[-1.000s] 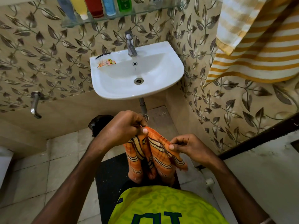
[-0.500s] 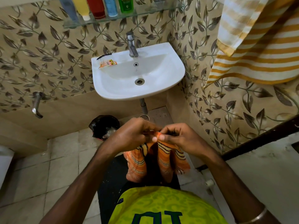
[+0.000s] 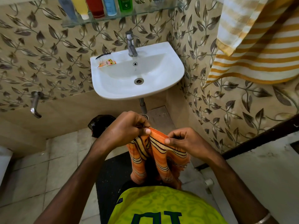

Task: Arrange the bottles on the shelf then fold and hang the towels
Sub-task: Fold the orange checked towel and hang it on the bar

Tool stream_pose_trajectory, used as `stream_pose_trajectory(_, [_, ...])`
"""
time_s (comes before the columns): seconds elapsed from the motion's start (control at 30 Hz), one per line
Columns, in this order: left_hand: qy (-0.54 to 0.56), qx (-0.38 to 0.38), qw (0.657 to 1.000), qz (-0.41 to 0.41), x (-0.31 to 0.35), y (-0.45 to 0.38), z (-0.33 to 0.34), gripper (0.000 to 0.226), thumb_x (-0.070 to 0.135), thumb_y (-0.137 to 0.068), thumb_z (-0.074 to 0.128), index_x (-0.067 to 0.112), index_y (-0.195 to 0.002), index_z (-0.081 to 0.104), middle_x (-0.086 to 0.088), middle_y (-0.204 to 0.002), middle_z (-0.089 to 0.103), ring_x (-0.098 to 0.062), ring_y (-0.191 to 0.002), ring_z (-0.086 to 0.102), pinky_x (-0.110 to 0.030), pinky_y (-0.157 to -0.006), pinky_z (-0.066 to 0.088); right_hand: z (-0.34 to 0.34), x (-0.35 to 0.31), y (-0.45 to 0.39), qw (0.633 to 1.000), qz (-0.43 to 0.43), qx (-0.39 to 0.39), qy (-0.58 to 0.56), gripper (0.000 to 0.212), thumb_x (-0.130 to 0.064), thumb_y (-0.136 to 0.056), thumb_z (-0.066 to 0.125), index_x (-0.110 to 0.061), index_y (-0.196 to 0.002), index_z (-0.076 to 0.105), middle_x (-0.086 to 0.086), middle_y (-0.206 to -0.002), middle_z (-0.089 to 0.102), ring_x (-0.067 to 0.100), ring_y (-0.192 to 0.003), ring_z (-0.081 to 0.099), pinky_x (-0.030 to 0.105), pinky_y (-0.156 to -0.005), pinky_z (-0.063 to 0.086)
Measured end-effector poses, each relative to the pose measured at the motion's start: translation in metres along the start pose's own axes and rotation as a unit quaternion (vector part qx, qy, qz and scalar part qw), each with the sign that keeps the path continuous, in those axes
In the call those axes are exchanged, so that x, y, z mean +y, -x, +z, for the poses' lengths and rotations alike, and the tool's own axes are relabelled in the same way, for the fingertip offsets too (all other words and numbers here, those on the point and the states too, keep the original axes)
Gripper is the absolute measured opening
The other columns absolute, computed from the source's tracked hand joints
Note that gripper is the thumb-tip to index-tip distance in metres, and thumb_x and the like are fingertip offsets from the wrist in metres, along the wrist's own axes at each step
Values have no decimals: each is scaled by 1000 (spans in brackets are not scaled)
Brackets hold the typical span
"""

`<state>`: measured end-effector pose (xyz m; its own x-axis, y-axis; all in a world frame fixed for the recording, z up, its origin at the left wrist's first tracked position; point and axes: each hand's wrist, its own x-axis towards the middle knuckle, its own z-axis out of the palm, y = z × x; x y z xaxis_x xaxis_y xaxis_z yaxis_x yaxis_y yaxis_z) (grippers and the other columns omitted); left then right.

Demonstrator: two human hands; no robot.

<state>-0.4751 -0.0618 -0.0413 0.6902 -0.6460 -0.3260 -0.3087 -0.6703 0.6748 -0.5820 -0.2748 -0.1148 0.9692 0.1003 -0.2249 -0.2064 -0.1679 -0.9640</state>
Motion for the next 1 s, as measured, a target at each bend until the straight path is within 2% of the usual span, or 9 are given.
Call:
stream_pose_trajectory(0.23, [16, 25, 999, -13, -5, -3, -8, 19, 15, -90, 70, 29, -77, 71, 9, -81, 74, -5, -82, 71, -32, -78, 59, -4, 10, 7, 1000, 25, 7, -9, 22, -36, -84, 72, -16, -91, 78, 7, -91, 78, 18, -82, 73, 33, -76, 56])
stream_pose_trajectory(0.4, [11, 44, 999, -29, -9, -7, -7, 22, 14, -89, 69, 30, -74, 68, 10, -82, 72, -6, -85, 69, -35, -81, 59, -3, 8, 6, 1000, 19, 0, -21, 21, -34, -83, 71, -15, -89, 77, 5, -90, 79, 17, -83, 74, 29, -77, 57])
stream_pose_trajectory(0.47, [1, 57, 998, -31, -10, -8, -4, 23, 14, -89, 69, 33, -77, 67, 13, -85, 70, -4, -86, 67, -35, -81, 59, -2, 5, 5, 999, 18, -8, -26, 21, -32, -84, 71, -12, -89, 77, 9, -91, 78, 23, -85, 75, 31, -77, 58])
stream_pose_trajectory(0.53, [-16, 69, 997, -26, -10, -8, -2, 17, 15, -89, 70, 31, -95, 72, 12, -96, 70, -2, -86, 63, -29, -78, 56, 0, 3, 3, 1000, 11, -13, -24, 21, -32, -85, 72, -11, -90, 77, 15, -91, 77, 27, -83, 73, 34, -75, 57])
stream_pose_trajectory(0.6, [-37, 62, 997, -13, -10, -7, 1, 36, 15, -89, 71, 25, -124, 67, 11, -102, 67, 3, -85, 59, -18, -72, 49, 3, 1, 0, 1000, -5, -12, -13, 23, -35, -85, 72, -12, -89, 77, 17, -89, 75, 25, -79, 69, 38, -73, 53])
stream_pose_trajectory(0.7, [-37, 23, 999, 10, -5, -4, 7, 48, 15, -91, 70, 27, -136, 59, 18, -83, 62, 8, -79, 59, -12, -72, 48, 6, 0, -5, 1000, -15, -5, 5, 21, -37, -86, 73, -16, -88, 78, 17, -86, 72, 20, -77, 64, 39, -73, 47])
stream_pose_trajectory(0.77, [-33, -1, 999, 18, -2, -3, 13, 48, 13, -91, 69, 28, -136, 59, 20, -76, 59, 6, -80, 62, -13, -75, 50, 7, -1, -9, 1000, -15, -6, 9, 19, -33, -88, 73, -15, -90, 78, 18, -87, 71, 17, -77, 62, 38, -73, 45])
stream_pose_trajectory(0.87, [-36, -44, 998, 34, 2, -2, 18, 41, 16, -92, 68, 28, -130, 64, 22, -84, 66, 6, -81, 65, -14, -77, 53, 10, -6, -11, 1000, -22, -7, 18, 20, -34, -86, 74, -15, -92, 78, 7, -85, 73, 10, -77, 61, 30, -72, 46])
stream_pose_trajectory(1.0, [-40, -43, 998, 32, 0, -4, 21, 14, 23, -89, 72, 25, -101, 77, 11, -87, 75, 1, -82, 69, -31, -80, 61, 11, -13, -11, 999, -23, -8, 26, 19, -33, -85, 75, -15, -91, 78, 0, -81, 73, 4, -74, 62, 22, -68, 47])
